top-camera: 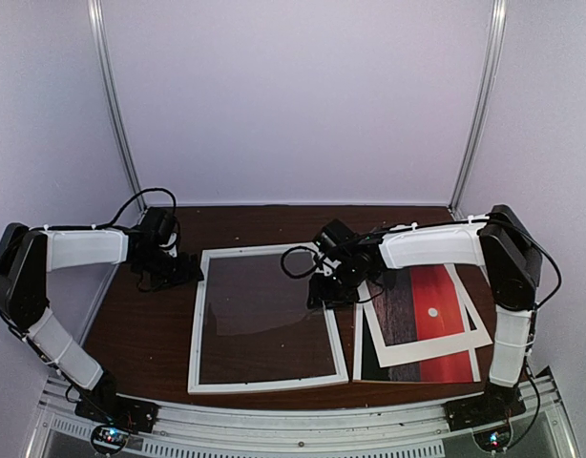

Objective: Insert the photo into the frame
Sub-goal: Place the glass panel at the frame body.

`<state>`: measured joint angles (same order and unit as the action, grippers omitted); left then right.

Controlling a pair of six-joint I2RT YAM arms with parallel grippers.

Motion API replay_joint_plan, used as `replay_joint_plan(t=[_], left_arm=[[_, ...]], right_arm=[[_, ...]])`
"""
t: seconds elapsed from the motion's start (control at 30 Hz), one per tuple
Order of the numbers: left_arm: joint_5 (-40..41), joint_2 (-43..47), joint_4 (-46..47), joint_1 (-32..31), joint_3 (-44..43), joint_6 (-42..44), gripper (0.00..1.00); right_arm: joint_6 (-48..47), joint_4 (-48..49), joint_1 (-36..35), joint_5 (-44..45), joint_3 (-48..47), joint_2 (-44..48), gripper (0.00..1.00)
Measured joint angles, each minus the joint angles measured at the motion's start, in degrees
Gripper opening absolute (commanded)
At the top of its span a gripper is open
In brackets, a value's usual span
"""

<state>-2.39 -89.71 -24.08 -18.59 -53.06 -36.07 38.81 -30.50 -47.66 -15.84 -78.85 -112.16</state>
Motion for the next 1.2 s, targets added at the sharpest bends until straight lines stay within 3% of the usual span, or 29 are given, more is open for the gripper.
replay_joint_plan(t=[0.63, 0.9, 1.2], left_arm=[[-0.24, -3.56, 0.02, -2.16, -1.29, 1.81, 0.89], [-1.4, -5.64, 0.07, -2.51, -1.97, 2.16, 0.83], [-2.8, -8.24, 0.07, -3.19, -2.64, 2.38, 0.7]], right_arm=[[-4.98, -4.94, 0.15, 7.61, 0.0, 0.02, 0.46], [-5.44, -4.55, 0.39, 7.69, 0.04, 0.02, 0.43], [-5.18, -2.93, 0.42, 6.05, 0.79, -0.2, 0.35]])
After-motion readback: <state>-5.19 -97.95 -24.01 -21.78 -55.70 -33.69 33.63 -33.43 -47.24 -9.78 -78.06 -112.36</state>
